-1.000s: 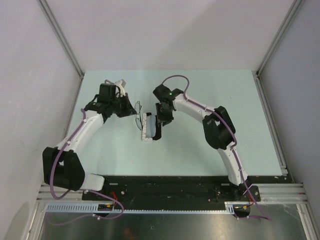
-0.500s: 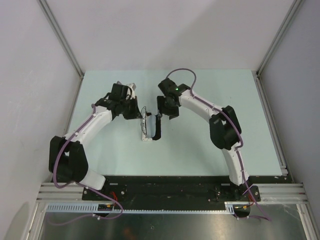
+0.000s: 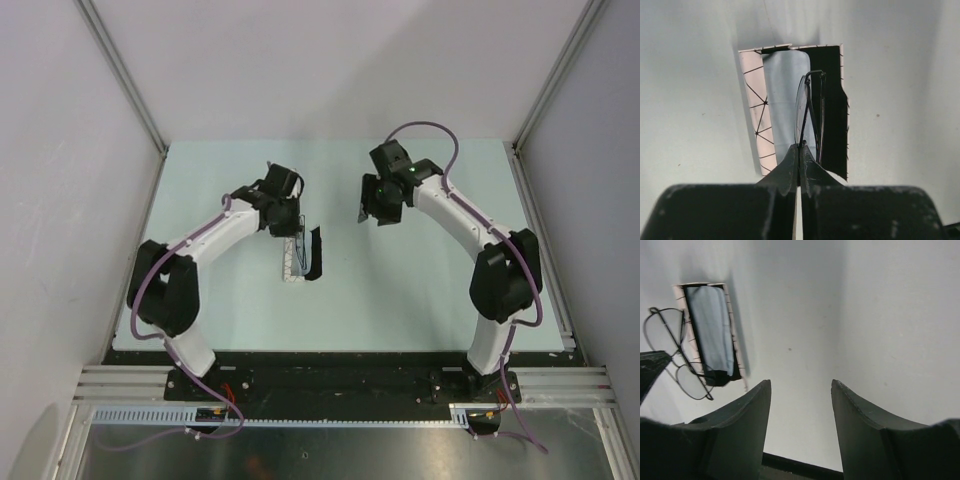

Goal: Organize the sunglasses
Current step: Place the sunglasses in the sunglasses case.

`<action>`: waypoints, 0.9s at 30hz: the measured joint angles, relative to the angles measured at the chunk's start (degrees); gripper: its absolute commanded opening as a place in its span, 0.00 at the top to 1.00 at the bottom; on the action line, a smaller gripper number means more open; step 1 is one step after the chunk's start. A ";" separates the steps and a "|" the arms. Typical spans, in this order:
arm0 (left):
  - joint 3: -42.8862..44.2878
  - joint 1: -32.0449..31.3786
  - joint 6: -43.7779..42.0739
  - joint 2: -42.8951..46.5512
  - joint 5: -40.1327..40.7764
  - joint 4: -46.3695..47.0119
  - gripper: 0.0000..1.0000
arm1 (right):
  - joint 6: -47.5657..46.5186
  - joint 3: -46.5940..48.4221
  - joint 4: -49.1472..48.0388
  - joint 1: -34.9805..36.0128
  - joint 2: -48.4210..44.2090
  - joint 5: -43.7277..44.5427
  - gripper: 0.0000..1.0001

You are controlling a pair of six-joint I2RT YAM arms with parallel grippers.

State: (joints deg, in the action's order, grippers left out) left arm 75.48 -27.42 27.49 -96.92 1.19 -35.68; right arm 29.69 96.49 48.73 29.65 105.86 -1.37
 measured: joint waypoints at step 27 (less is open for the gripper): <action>15.17 -4.55 -1.20 -16.22 10.60 -16.13 1.00 | -1.46 -13.27 -1.07 -6.27 -7.76 -2.43 0.51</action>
State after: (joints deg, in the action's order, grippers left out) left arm 90.65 -31.97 26.28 -113.14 11.79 -51.81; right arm 28.23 83.22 47.66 23.38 98.10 -3.79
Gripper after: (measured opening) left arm 0.007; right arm 0.498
